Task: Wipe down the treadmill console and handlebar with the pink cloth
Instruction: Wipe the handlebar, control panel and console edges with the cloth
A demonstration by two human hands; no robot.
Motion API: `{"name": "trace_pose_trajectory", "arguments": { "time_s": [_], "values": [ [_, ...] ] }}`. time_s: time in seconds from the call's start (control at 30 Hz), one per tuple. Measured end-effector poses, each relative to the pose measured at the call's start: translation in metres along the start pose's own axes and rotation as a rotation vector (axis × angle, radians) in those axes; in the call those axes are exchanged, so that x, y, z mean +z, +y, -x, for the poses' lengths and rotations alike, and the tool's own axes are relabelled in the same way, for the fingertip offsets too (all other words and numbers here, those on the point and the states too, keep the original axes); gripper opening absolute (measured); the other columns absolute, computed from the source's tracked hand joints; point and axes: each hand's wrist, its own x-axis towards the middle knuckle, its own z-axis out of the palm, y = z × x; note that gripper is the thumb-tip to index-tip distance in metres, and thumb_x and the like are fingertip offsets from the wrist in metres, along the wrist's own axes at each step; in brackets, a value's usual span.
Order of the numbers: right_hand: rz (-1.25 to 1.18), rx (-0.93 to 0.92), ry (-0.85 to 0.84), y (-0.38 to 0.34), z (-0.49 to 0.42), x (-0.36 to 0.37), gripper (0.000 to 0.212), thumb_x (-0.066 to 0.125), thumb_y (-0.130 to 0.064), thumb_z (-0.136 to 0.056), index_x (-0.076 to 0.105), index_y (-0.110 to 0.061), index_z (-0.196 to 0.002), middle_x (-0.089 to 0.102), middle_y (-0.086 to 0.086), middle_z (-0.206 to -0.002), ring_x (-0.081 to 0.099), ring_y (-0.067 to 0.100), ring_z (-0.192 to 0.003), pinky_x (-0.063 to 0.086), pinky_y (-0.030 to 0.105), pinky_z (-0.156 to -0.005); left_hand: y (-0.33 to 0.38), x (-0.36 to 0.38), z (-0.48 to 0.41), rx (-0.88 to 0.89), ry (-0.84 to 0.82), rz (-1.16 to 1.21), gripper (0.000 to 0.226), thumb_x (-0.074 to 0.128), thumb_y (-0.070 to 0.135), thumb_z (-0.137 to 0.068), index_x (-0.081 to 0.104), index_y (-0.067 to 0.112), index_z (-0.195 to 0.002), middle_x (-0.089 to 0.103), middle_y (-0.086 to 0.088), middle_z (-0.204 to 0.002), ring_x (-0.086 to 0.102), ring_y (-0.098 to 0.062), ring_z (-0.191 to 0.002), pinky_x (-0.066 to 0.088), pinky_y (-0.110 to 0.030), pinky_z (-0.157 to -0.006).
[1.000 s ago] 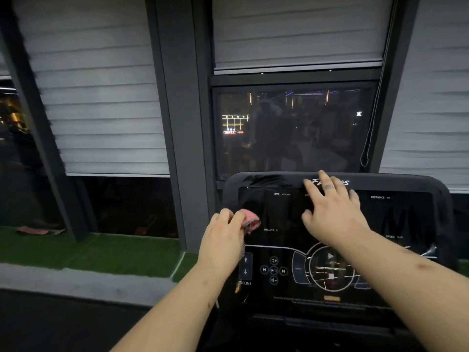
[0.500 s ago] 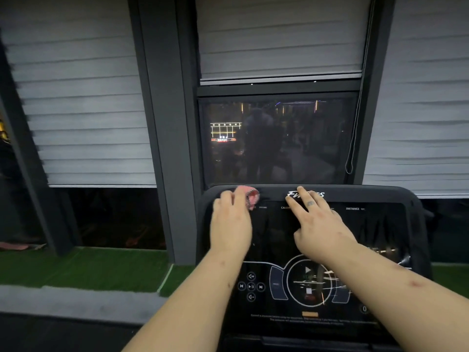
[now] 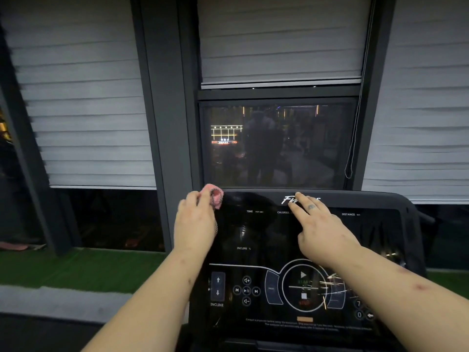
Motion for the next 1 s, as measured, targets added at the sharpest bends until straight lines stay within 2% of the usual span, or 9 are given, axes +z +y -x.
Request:
{"name": "trace_pose_trajectory", "arguments": {
  "time_s": [0.13,0.2,0.3,0.47,0.57,0.73,0.87,0.93,1.0],
  "values": [
    [-0.097,0.065,0.017,0.01,0.001,-0.003,0.074,0.046,-0.016,-0.095,0.016,-0.029,-0.161,-0.003,-0.004,-0.17,0.002,0.021,-0.156,0.031,0.043,-0.121,0.021,0.003,-0.001,-0.143,0.03,0.077,0.042,0.057,0.014,-0.1,0.055,0.012,-0.142,0.056,-0.013,-0.127,0.052,-0.031,-0.106,0.05,-0.043,-0.088],
    [-0.115,0.126,0.041,0.022,0.001,-0.004,0.075,0.048,-0.013,-0.093,0.02,-0.031,-0.16,-0.001,-0.004,-0.17,0.007,0.022,-0.155,0.033,0.045,-0.119,0.042,0.01,0.004,-0.09,0.022,0.087,0.041,0.058,0.012,-0.099,0.056,0.012,-0.14,0.056,-0.013,-0.127,0.053,-0.03,-0.106,0.051,-0.041,-0.086],
    [-0.115,0.178,0.037,0.035,0.007,-0.004,0.077,0.05,-0.011,-0.092,0.021,-0.035,-0.159,-0.001,-0.006,-0.17,0.013,0.024,-0.155,0.036,0.045,-0.118,0.074,0.025,0.019,0.043,0.015,0.098,0.048,0.068,0.007,-0.089,0.059,0.01,-0.136,0.059,-0.013,-0.122,0.055,-0.03,-0.096,0.054,-0.041,-0.08],
    [-0.084,0.149,0.063,0.043,0.014,0.008,0.072,0.048,-0.012,-0.093,0.025,-0.031,-0.159,0.001,-0.002,-0.17,0.002,0.019,-0.156,0.035,0.044,-0.119,0.099,0.042,0.069,0.221,-0.081,0.101,0.062,0.073,0.009,-0.082,0.055,0.012,-0.141,0.055,-0.01,-0.131,0.052,-0.026,-0.1,0.054,-0.038,-0.084],
    [-0.1,0.156,0.089,0.04,0.015,0.015,0.073,0.05,-0.011,-0.093,0.024,-0.03,-0.159,0.001,-0.002,-0.17,-0.002,0.019,-0.156,0.034,0.046,-0.12,0.088,0.048,0.111,0.385,-0.164,0.073,0.073,0.077,0.011,-0.075,0.053,0.015,-0.143,0.053,-0.007,-0.134,0.053,-0.024,-0.103,0.055,-0.035,-0.087],
    [-0.094,0.163,0.088,0.038,0.014,0.02,0.076,0.046,-0.008,-0.091,0.021,-0.028,-0.16,-0.001,-0.002,-0.17,-0.005,0.018,-0.156,0.029,0.045,-0.122,0.046,0.048,0.163,0.645,-0.308,-0.02,0.078,0.076,0.015,-0.067,0.053,0.016,-0.142,0.05,-0.005,-0.134,0.058,-0.024,-0.098,0.056,-0.035,-0.086],
    [-0.095,0.161,0.082,0.036,0.016,0.02,0.076,0.047,-0.008,-0.091,0.02,-0.027,-0.16,-0.002,-0.002,-0.17,-0.005,0.019,-0.155,0.029,0.045,-0.121,0.01,0.036,0.173,0.853,-0.394,-0.131,0.067,0.058,0.017,-0.078,0.047,0.016,-0.144,0.054,-0.005,-0.135,0.058,-0.024,-0.098,0.055,-0.036,-0.086],
    [-0.088,0.155,0.073,0.036,0.016,0.018,0.076,0.047,-0.008,-0.092,0.018,-0.027,-0.16,-0.003,-0.002,-0.17,-0.006,0.019,-0.155,0.029,0.045,-0.122,0.0,0.032,0.152,0.832,-0.363,-0.148,0.059,0.057,0.017,-0.08,0.051,0.018,-0.138,0.056,-0.006,-0.13,0.056,-0.026,-0.094,0.054,-0.04,-0.083],
    [-0.082,0.146,0.057,0.037,0.016,0.016,0.076,0.046,-0.009,-0.092,0.017,-0.027,-0.16,-0.003,-0.002,-0.17,-0.007,0.018,-0.155,0.028,0.046,-0.122,-0.003,0.025,0.119,0.703,-0.274,-0.125,0.048,0.054,0.017,-0.082,0.055,0.018,-0.131,0.057,-0.007,-0.122,0.053,-0.028,-0.091,0.051,-0.043,-0.081]
  ]
}}
